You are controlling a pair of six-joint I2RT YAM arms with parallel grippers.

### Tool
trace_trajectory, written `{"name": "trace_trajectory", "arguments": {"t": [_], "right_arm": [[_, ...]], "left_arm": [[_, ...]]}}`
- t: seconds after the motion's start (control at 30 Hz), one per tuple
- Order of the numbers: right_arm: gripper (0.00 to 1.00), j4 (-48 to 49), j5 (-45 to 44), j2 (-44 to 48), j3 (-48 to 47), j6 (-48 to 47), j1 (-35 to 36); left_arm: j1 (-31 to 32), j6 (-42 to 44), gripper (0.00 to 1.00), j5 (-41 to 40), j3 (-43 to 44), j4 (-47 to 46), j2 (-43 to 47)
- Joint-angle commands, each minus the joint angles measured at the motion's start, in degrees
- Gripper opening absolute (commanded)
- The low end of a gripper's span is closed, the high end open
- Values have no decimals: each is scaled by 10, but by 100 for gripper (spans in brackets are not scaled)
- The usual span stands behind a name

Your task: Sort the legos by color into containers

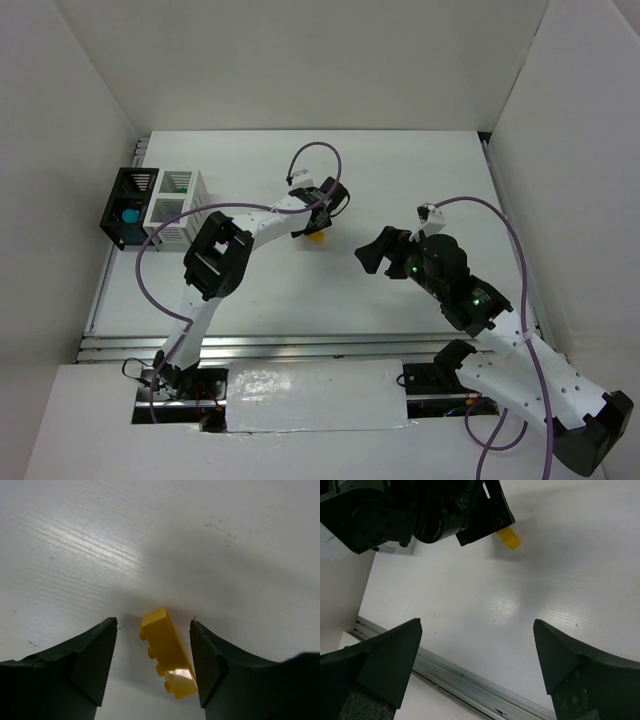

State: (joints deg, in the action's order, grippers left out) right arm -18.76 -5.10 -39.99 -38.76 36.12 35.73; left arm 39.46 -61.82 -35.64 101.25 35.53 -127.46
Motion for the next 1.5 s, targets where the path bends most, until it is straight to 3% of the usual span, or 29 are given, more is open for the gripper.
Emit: {"name": "trace_trajectory", "arguments": {"t": [0.0, 0.07, 0.17, 0.37, 0.5, 0.57, 0.73, 0.8, 0.87, 0.93, 1.13, 1.23, 1.3, 1.47], "right_arm": [[100, 22, 4, 0, 4, -12, -3], [100, 23, 6, -1, 4, -12, -4], [100, 26, 9, -1, 4, -12, -3], [100, 26, 10, -2, 4, -15, -3], [100, 22, 7, 1, 1, -18, -3], [100, 22, 9, 2, 1, -18, -4], [100, 29, 19, 1, 2, -22, -7], [100, 34, 24, 1, 3, -24, -7], [100, 37, 31, 4, 5, -24, -8], [100, 46, 35, 7, 9, -23, -8], [100, 63, 46, 7, 19, -25, -8], [100, 65, 48, 3, 19, -32, -8], [100, 69, 52, 2, 20, -33, -8], [100, 74, 72, -13, 17, -37, -10]], "left_arm": [[0, -2, 76, 1, 5, -8, -12], [0, 1, 76, 6, 0, -19, -13], [0, 3, 55, 8, -5, -22, -13], [-9, 10, 0, 2, -29, -34, 16], [-37, 71, 0, -22, -82, -86, 102], [-68, 112, 0, -48, -126, -125, 189], [-151, 312, 0, -129, -236, -359, 415], [-188, 400, 0, -164, -303, -505, 464], [-258, 449, 0, -168, -348, -576, 508], [-326, 471, 0, -153, -353, -625, 514], [-440, 522, 0, -158, -324, -686, 442], [-483, 513, 0, -90, -313, -696, 402], [-490, 500, 0, -90, -288, -654, 363], [-517, 452, 0, -57, -304, -649, 332]]}}
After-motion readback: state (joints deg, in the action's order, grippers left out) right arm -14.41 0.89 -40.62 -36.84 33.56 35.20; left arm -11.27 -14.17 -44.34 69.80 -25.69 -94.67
